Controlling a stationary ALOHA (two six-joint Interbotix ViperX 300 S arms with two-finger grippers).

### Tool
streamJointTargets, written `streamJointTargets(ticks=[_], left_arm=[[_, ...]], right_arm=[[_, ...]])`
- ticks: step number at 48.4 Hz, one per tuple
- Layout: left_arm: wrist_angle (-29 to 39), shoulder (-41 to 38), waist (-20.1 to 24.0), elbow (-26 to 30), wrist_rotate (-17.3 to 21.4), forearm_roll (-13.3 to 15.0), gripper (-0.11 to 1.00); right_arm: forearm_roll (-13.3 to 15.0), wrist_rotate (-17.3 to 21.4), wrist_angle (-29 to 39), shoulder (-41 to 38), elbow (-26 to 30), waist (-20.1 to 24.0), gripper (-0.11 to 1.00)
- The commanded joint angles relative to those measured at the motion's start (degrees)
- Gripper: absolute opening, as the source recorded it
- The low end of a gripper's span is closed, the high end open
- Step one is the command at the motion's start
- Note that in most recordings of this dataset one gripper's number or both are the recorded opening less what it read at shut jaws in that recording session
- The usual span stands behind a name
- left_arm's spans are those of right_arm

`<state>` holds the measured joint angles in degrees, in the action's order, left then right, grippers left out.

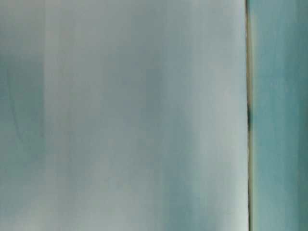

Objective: Insert the washer onto the shaft with both hands.
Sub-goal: 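Move both grippers inward above the washer and the shaft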

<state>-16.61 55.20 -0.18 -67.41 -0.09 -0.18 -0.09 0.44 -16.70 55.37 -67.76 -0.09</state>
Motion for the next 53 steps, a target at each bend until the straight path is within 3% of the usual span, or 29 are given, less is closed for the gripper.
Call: streamJointTargets(ticks=[1,5,10,18,29,40,53], left_arm=[[2.5,-1.8,0.4,1.5,-0.3,-0.7,0.02],[5.4,-2.8,0.4,2.8,-0.4,-0.7,0.03],[8.1,-3.2,0.4,4.0,-0.3,-0.7,0.03],[10.9,-3.3,0.4,4.7,-0.6,-0.7,0.03],[15.7,-5.7,0.3,6.7,-5.0,-0.7,0.03],[18.8,-10.3,0.3,9.0,-7.1,-0.7,0.03],[21.4,-16.6,-0.3,12.0,-8.0,-0.7,0.03]], right_arm=[[-0.3,-0.1,-0.4,-0.5,0.5,-0.2,0.0],[-1.1,0.2,0.0,-0.4,0.4,-0.1,0.02],[-1.4,0.8,0.2,-0.4,0.4,-0.2,-0.06],[-1.6,2.0,1.4,-0.6,0.4,-0.2,-0.09],[-1.7,6.7,10.2,-2.8,2.7,-0.4,-0.09],[-1.7,10.2,17.1,-7.3,5.2,-1.3,-0.09],[-1.7,10.5,21.4,-16.3,8.6,-1.6,-0.09]])
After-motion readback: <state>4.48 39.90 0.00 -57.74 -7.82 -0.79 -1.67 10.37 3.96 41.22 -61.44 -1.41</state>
